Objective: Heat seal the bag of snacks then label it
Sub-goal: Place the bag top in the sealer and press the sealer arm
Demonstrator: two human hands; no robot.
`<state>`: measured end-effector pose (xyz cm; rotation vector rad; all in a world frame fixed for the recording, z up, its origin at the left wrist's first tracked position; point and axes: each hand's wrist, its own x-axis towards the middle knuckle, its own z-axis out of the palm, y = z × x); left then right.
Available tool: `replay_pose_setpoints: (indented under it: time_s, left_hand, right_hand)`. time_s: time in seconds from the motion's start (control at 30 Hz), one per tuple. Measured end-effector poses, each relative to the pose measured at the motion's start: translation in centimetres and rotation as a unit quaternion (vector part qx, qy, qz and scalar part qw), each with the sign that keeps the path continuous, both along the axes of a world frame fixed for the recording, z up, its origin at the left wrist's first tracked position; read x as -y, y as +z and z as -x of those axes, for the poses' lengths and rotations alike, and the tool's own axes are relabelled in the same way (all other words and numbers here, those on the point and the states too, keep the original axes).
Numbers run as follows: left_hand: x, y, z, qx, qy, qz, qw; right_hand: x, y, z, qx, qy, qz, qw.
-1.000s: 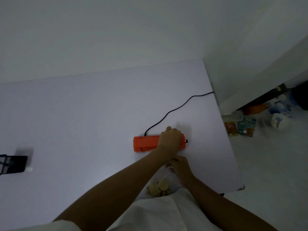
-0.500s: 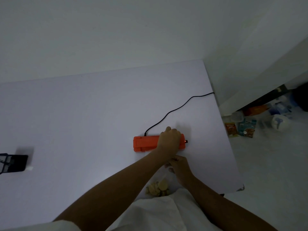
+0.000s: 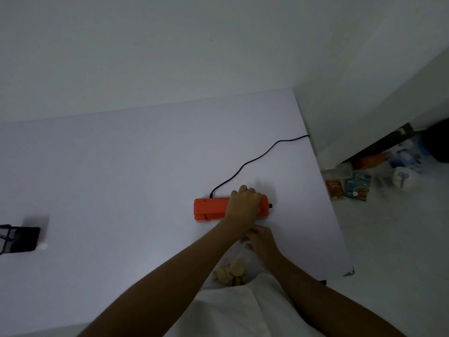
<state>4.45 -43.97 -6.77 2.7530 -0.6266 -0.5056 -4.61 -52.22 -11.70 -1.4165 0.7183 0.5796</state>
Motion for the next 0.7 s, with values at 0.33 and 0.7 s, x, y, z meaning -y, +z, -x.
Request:
replay_pose_setpoints:
  time_s: [0.33,0.7]
  left_hand:
    - [-4.3,3.8,1.7,0.001,0.069,0.204,0.977]
    - [-13.8,7.4,5.3,0.028,0.303,0.476,0.826]
  right_hand:
    - [-0.1,0.0,0.3,0.002,-0.012,-0.01,1.0]
    - [0.0,-0.4,0.8,0.011,-0.011,0.001,1.0]
